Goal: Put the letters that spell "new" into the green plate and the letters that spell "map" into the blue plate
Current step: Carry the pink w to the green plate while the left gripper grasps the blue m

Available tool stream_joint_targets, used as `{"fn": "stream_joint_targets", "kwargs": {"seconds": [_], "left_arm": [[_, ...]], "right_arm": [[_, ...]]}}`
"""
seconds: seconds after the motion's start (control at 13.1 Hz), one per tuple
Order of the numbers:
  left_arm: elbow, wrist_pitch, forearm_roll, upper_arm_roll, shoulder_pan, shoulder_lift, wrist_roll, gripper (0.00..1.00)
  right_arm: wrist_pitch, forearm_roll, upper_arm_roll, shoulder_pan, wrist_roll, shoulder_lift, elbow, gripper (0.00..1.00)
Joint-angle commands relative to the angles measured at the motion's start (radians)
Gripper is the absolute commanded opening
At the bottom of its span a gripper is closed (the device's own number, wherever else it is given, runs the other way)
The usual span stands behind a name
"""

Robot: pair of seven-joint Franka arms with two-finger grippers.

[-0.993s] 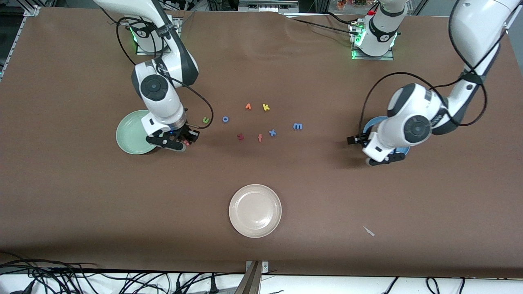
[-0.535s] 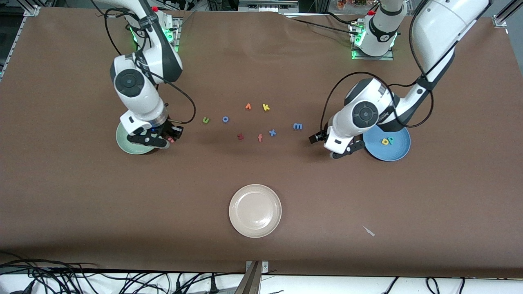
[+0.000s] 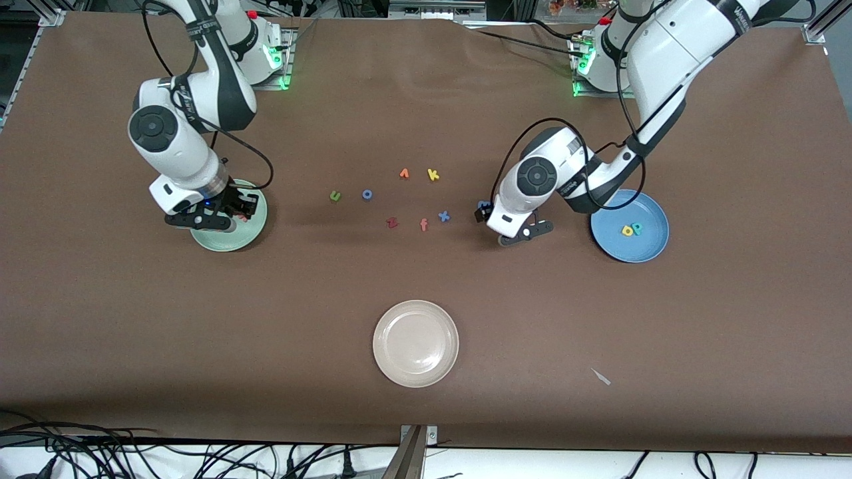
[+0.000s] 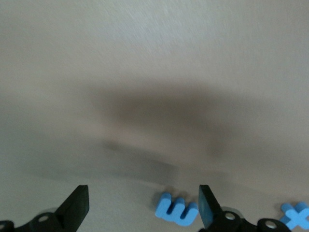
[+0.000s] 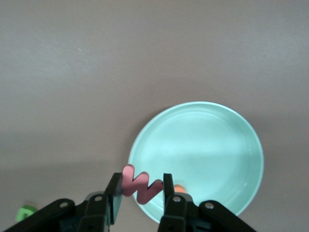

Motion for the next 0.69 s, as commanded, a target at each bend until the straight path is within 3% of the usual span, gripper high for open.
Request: {"fn": "stream_joint_targets", "kwargs": {"seconds": [0.0,0.61], "left_arm": [[0.000,0.023,0.032,0.006,-0.024,0.014,-0.010,0.96],[0.004,0.039,0.031,0.006,-0.046,0.038,-0.017,0.80]], "right_arm": [[0.010,-0.002,-0.039,0.002,-0.082,-0.028,-0.038,0.22],[0.039,0.001,-0.123,0.001,-0.214,-0.018,-0.095,0.21]]}}
